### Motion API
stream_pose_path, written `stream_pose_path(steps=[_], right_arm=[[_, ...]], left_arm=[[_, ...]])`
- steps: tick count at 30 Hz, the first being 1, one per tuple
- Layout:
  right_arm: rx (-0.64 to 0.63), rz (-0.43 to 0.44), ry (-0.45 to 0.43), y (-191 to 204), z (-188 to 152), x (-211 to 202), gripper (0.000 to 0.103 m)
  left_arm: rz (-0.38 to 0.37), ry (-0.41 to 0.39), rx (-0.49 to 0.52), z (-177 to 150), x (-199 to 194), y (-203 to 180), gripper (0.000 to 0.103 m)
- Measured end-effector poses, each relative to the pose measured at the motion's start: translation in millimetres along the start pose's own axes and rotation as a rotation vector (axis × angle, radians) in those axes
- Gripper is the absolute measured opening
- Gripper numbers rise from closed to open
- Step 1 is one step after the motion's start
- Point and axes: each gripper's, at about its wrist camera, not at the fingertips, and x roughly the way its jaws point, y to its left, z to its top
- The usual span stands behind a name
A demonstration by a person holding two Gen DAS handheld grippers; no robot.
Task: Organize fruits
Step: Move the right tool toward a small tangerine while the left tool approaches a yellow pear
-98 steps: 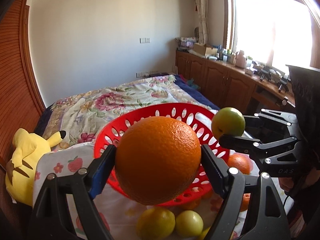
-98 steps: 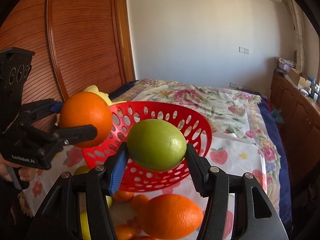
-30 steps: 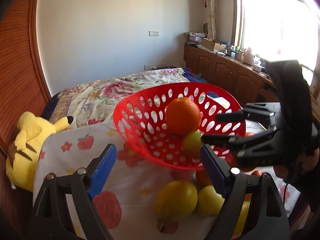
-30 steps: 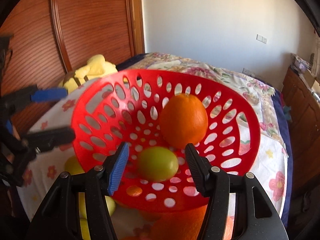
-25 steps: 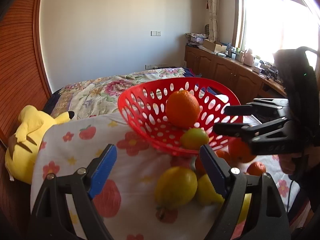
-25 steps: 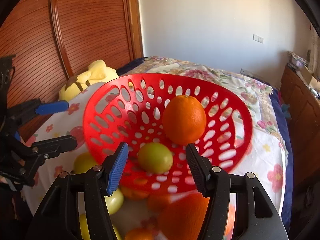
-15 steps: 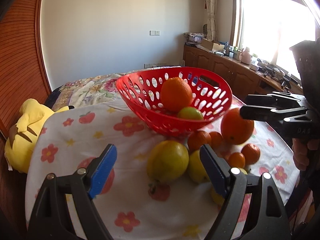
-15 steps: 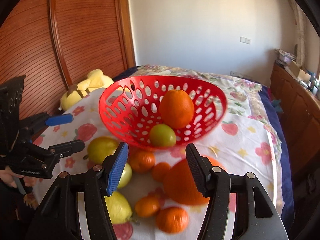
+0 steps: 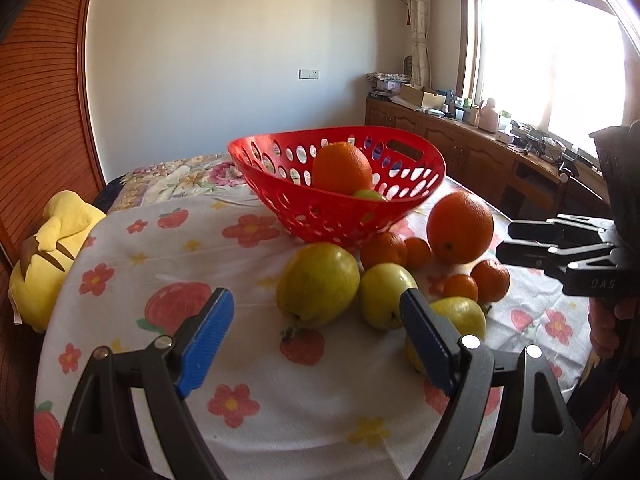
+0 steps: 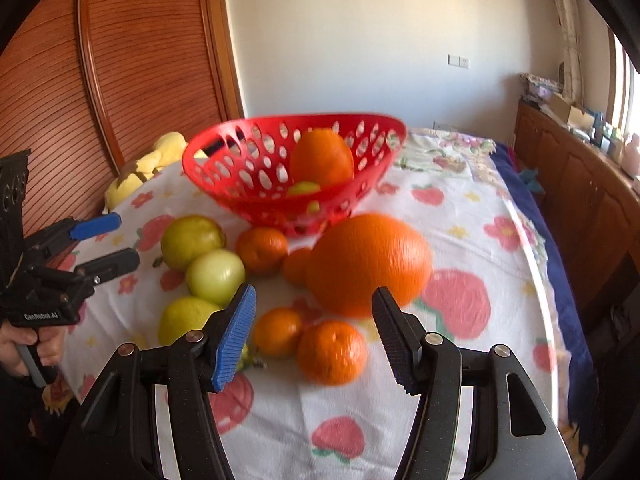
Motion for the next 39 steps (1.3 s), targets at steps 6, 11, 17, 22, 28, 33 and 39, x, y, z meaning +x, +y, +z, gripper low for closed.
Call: stream_pose_path(steps=[6, 11, 17, 22, 28, 33, 39], right_arm=[[0.022, -0.003, 0.021, -5.2, -17.5, 7.9, 0.062], [0.041, -0.013, 0.028, -10.1, -25.7, 10.8, 0.061], [0.070, -0.006, 0.034, -14.3, -33.1, 14.5, 0.057], [0.088, 0.007, 0.051, -16.8, -34.7, 20.9, 0.057], [0.093, 0.006, 0.060, -17.2, -35.8, 23.7, 0.057], [0.063, -0.006, 0.063, -11.5, -37.1, 26.6, 0.049], [0.059, 0.001, 0.050, -12.5, -39.5, 25.6, 0.046]], left_arm=[[-0.019, 0.013, -0.009, -8.0, 3.9, -6.2, 0.085], [-0.038, 0.012, -0.009, -10.3, 0.1, -13.1, 0.085], [-0.055, 0.022, 0.009, -11.6, -2.8, -25.0, 0.085], [-0.064, 0.022, 0.023, -11.4, -4.9, -34.4, 0.085], [-0.075, 0.026, 0.042, -10.2, -4.4, -44.7, 0.085], [-0.087, 0.035, 0.047, -8.1, -0.3, -52.5, 0.085], [-0.098, 0.051, 0.059, -5.6, 7.8, -63.9, 0.085]])
